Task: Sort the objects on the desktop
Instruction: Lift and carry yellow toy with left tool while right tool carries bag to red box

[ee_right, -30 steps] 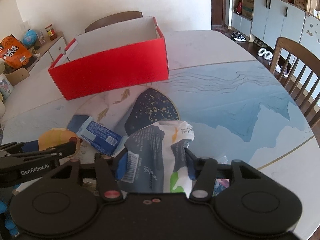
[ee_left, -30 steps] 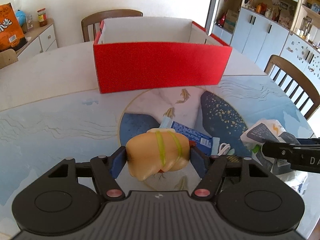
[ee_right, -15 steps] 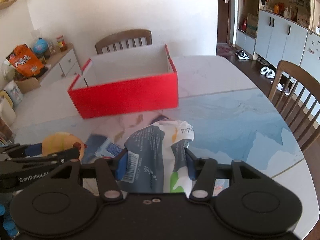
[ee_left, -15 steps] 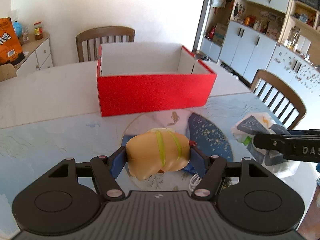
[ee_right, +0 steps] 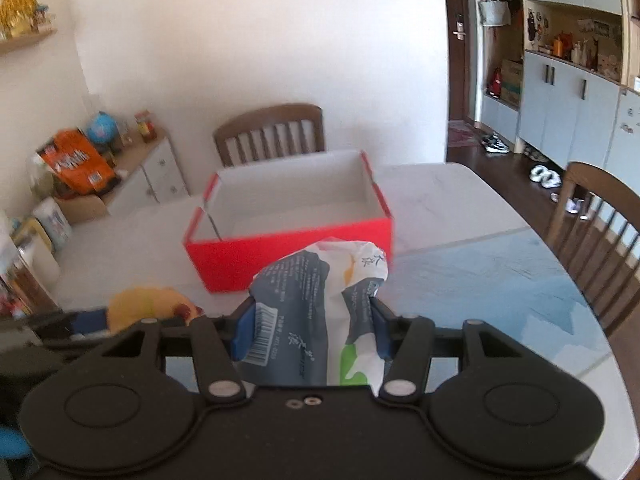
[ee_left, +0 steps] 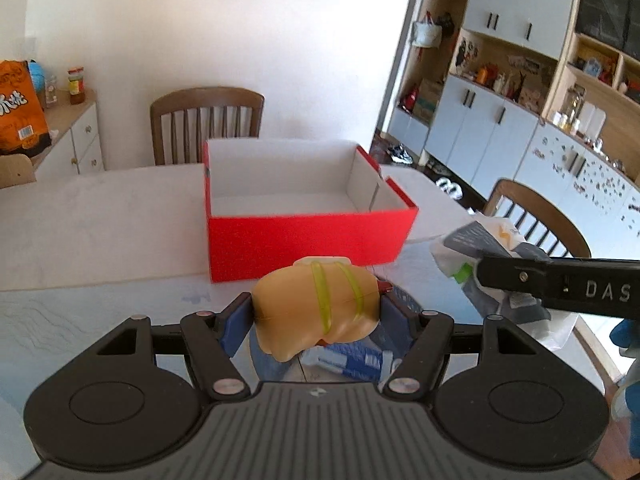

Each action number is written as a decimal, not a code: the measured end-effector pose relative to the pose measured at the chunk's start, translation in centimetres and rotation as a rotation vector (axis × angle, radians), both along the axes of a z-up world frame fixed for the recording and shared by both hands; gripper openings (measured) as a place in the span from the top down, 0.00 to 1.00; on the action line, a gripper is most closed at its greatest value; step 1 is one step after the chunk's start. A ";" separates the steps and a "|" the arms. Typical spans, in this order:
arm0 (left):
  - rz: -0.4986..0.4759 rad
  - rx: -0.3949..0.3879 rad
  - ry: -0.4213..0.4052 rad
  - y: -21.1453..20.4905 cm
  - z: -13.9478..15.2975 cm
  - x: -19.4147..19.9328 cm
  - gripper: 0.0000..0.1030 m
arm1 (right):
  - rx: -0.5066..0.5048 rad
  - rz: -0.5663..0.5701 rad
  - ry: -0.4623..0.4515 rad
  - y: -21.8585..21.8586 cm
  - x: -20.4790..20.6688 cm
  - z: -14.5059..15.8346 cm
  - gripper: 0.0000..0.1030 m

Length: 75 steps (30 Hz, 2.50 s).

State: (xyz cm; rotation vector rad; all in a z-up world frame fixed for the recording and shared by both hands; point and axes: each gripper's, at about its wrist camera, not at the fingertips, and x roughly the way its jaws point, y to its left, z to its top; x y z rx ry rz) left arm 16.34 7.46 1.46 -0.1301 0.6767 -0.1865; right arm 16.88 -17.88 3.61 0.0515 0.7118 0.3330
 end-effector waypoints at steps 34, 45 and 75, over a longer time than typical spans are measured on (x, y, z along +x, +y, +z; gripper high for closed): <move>0.140 0.074 0.018 -0.4 0.4 17.7 0.34 | -0.057 0.183 0.023 3.0 17.3 -0.1 0.46; 0.077 0.113 0.056 -0.6 -0.9 23.1 0.34 | -0.107 0.219 0.029 4.2 21.4 -2.1 0.46; -0.065 0.249 0.344 -0.6 -9.9 32.7 0.34 | -0.287 0.358 0.118 7.8 25.8 -10.7 0.46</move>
